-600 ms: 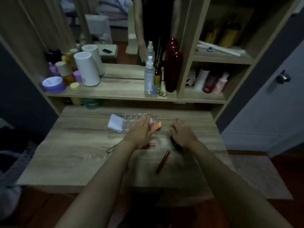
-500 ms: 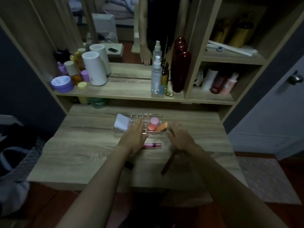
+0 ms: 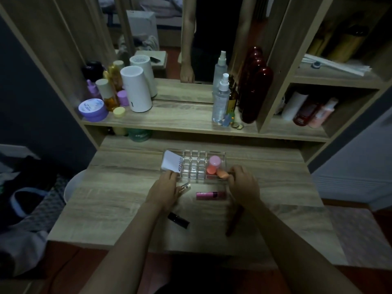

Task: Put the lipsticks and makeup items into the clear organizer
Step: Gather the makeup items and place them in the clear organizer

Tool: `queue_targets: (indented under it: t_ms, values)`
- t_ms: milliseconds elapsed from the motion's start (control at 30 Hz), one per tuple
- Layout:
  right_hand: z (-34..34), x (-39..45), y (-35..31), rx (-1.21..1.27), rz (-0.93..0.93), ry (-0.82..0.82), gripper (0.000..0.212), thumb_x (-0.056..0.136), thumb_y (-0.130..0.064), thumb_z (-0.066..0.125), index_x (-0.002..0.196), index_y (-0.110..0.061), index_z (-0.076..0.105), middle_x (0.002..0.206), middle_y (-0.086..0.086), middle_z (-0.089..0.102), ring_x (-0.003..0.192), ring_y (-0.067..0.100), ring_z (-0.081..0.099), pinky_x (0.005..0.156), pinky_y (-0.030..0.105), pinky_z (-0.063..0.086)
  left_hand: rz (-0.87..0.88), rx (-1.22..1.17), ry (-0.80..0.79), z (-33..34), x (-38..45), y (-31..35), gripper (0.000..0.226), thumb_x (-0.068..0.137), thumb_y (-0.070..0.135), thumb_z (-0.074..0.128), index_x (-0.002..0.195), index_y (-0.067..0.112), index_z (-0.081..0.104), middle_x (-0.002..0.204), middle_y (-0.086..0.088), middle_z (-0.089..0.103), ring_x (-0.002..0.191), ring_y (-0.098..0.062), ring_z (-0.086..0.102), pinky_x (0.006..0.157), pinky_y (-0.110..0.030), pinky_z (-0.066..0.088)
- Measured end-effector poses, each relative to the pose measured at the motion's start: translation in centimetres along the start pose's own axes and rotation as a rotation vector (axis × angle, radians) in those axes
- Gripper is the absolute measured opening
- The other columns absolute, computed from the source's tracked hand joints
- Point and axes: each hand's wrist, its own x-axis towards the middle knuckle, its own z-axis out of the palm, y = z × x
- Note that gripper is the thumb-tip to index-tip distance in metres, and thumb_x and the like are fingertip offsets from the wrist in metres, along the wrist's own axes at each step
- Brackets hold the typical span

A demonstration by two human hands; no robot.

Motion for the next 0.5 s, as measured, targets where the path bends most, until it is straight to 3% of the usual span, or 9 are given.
queue_targets:
  t_ms: [167, 300, 400, 500]
  values:
    - [-0.1, -0.1, 0.2, -0.011, -0.064, 0.082, 0.016, 0.091, -0.022, 0.049, 0.097, -0.010, 0.058, 0.099, 0.009, 0.057, 0.087, 0.021, 0.052, 0.082, 0.036, 0.047, 0.026, -0.020, -0.061, 0.6, 1.3, 0.2, 0.040, 0.088, 0.030, 0.052, 0.121, 0.009, 0.046, 0.122, -0.013, 0.051, 0.106, -0.029, 0.053, 0.086, -0.041, 0.048]
    - [0.3, -0.5, -0.5, -0.017, -0.191, 0.160, 0.009, 0.088, -0.018, 0.057, 0.084, -0.010, 0.059, 0.081, 0.008, 0.060, 0.069, 0.019, 0.053, 0.062, 0.028, 0.043, 0.050, -0.024, -0.083, 1.0, 2.2, 0.5, 0.039, 0.088, 0.032, 0.053, 0.122, 0.013, 0.047, 0.124, -0.008, 0.053, 0.107, -0.026, 0.055, 0.087, -0.039, 0.049]
    - [1.4, -1.2, -0.8, -0.061, -0.306, 0.068, 0.009, 0.088, -0.016, 0.056, 0.084, -0.010, 0.062, 0.076, 0.009, 0.065, 0.064, 0.019, 0.059, 0.057, 0.023, 0.040, 0.057, -0.016, -0.107, 1.2, 2.7, 0.4, 0.036, 0.088, 0.030, 0.054, 0.120, 0.014, 0.048, 0.125, -0.007, 0.053, 0.107, -0.024, 0.055, 0.085, -0.037, 0.048]
    - [3.1, -1.9, 0.1, -0.125, -0.316, -0.079, 0.019, 0.091, -0.023, 0.048, 0.090, -0.011, 0.062, 0.090, 0.009, 0.066, 0.074, 0.018, 0.060, 0.062, 0.021, 0.036, 0.067, -0.027, -0.140, 1.4, 3.0, 0.2, 0.033, 0.088, 0.029, 0.054, 0.118, 0.015, 0.049, 0.123, -0.007, 0.055, 0.106, -0.022, 0.055, 0.087, -0.036, 0.050]
